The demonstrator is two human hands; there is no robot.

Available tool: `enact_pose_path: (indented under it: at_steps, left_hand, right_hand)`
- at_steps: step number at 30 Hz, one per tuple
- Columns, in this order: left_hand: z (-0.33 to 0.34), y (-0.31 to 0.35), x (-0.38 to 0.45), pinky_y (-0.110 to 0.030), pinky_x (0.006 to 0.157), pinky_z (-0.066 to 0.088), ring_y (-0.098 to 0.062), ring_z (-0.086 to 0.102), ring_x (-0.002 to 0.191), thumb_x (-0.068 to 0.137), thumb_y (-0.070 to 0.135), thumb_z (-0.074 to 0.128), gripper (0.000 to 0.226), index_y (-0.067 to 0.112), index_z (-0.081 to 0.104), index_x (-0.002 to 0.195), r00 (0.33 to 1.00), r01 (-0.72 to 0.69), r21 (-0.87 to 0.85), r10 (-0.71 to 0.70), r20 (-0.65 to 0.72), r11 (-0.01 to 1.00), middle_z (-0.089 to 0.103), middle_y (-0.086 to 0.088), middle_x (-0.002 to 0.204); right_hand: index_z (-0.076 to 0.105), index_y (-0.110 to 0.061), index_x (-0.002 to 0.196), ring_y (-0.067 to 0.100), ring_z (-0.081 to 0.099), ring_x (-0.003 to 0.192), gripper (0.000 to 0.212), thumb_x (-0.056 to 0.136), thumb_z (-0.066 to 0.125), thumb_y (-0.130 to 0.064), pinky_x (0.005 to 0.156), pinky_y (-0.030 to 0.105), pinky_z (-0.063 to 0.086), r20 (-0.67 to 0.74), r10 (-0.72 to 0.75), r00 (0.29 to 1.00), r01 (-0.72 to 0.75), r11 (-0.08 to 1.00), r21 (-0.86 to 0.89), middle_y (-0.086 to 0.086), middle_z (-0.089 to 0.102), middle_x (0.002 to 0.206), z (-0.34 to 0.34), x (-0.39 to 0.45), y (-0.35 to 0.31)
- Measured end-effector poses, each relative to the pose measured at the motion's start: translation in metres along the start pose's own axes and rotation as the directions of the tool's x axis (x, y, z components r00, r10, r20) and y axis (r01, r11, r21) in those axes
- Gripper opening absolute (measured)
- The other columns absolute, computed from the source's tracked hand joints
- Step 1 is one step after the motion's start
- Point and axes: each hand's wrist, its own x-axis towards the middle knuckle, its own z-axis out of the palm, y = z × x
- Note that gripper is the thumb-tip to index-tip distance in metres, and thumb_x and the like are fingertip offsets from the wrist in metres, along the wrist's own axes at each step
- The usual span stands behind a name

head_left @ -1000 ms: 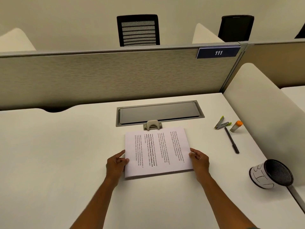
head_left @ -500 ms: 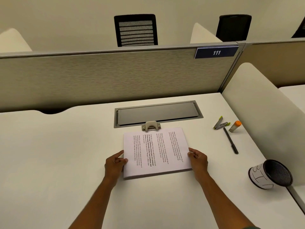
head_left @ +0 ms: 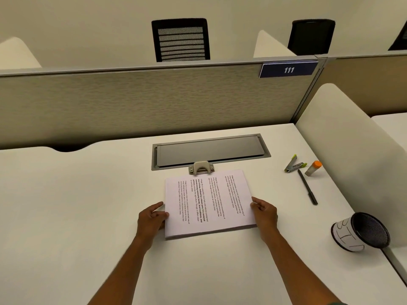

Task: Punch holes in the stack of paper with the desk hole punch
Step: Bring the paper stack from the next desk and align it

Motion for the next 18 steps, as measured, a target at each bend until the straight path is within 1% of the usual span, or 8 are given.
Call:
enact_pose_path:
  at_steps: [3,5,7,9,10,12,14,18]
  left_hand:
    - [0.001,0.003,0.003,-0.038,0.077,0.059,-0.030,0.070,0.089,0.086,-0.002,0.067,0.053,0.005,0.053,0.136,1.000,0.000,-0.009,0.000,0.009,1.000,0.072,-0.018,0.103]
    - [0.003,0.004,0.004,-0.040,0.079,0.059,-0.030,0.070,0.090,0.086,0.000,0.068,0.054,0.005,0.051,0.137,1.000,-0.001,-0.023,0.002,0.015,1.000,0.073,-0.016,0.101]
    - [0.005,0.006,0.007,-0.038,0.076,0.059,-0.029,0.071,0.090,0.085,0.000,0.069,0.055,0.006,0.051,0.137,1.000,-0.004,-0.039,0.005,0.021,0.999,0.074,-0.014,0.101]
    - [0.007,0.008,0.010,-0.036,0.074,0.058,-0.029,0.070,0.091,0.086,0.000,0.068,0.054,0.006,0.051,0.137,1.000,-0.011,-0.039,0.012,0.028,0.999,0.073,-0.016,0.106]
    - [0.007,0.009,0.012,-0.037,0.076,0.058,-0.031,0.070,0.093,0.086,-0.002,0.067,0.054,0.006,0.051,0.137,0.999,-0.015,-0.033,0.016,0.031,0.999,0.071,-0.017,0.110]
    - [0.009,0.010,0.015,-0.041,0.081,0.058,-0.033,0.069,0.097,0.087,-0.004,0.065,0.051,0.004,0.053,0.135,0.999,-0.024,-0.016,0.024,0.031,1.000,0.069,-0.019,0.116]
    - [0.009,0.010,0.018,-0.044,0.085,0.057,-0.034,0.068,0.098,0.087,-0.007,0.064,0.046,0.004,0.057,0.131,0.999,-0.032,-0.003,0.032,0.031,0.999,0.069,-0.018,0.117]
    - [0.009,0.008,0.021,-0.043,0.083,0.058,-0.031,0.069,0.095,0.087,-0.007,0.063,0.040,0.004,0.062,0.126,0.999,-0.039,0.022,0.038,0.032,0.999,0.071,-0.016,0.114]
  right_hand:
    - [0.067,-0.009,0.120,0.015,0.059,0.096,0.029,0.091,0.062,-0.010,0.086,0.023,0.046,-0.001,0.002,1.000,-0.002,1.000,0.010,0.006,0.068,0.121,-0.001,0.001,-0.002]
    - [0.067,-0.009,0.120,0.015,0.059,0.096,0.029,0.092,0.062,-0.010,0.086,0.024,0.045,-0.002,0.002,1.000,-0.002,1.000,0.012,0.006,0.068,0.121,-0.001,0.002,-0.003]
    - [0.067,-0.010,0.120,0.015,0.059,0.097,0.029,0.092,0.061,-0.010,0.087,0.024,0.045,-0.002,0.002,1.000,-0.001,1.000,0.012,0.007,0.068,0.122,-0.001,0.003,-0.004]
    - [0.067,-0.009,0.120,0.015,0.059,0.098,0.029,0.092,0.061,-0.010,0.088,0.025,0.046,0.003,0.002,1.000,-0.002,1.000,0.015,0.007,0.067,0.122,-0.001,0.005,-0.004]
    - [0.067,-0.009,0.121,0.016,0.059,0.098,0.029,0.092,0.061,-0.010,0.089,0.025,0.046,0.006,0.003,1.000,-0.003,1.000,0.018,0.007,0.067,0.122,0.000,0.005,-0.004]
    - [0.066,-0.008,0.122,0.017,0.059,0.101,0.030,0.092,0.061,-0.009,0.092,0.027,0.047,0.013,0.003,1.000,-0.003,1.000,0.022,0.007,0.066,0.123,0.000,0.007,-0.005]
    - [0.066,-0.007,0.122,0.020,0.061,0.105,0.030,0.092,0.060,-0.008,0.096,0.030,0.048,0.023,-0.006,1.000,0.006,1.000,0.022,0.008,0.066,0.124,0.001,0.008,-0.006]
    - [0.066,-0.006,0.122,0.019,0.060,0.101,0.030,0.093,0.059,-0.008,0.092,0.028,0.047,0.025,-0.018,1.000,0.017,1.000,0.008,0.009,0.067,0.123,0.003,0.009,-0.007]
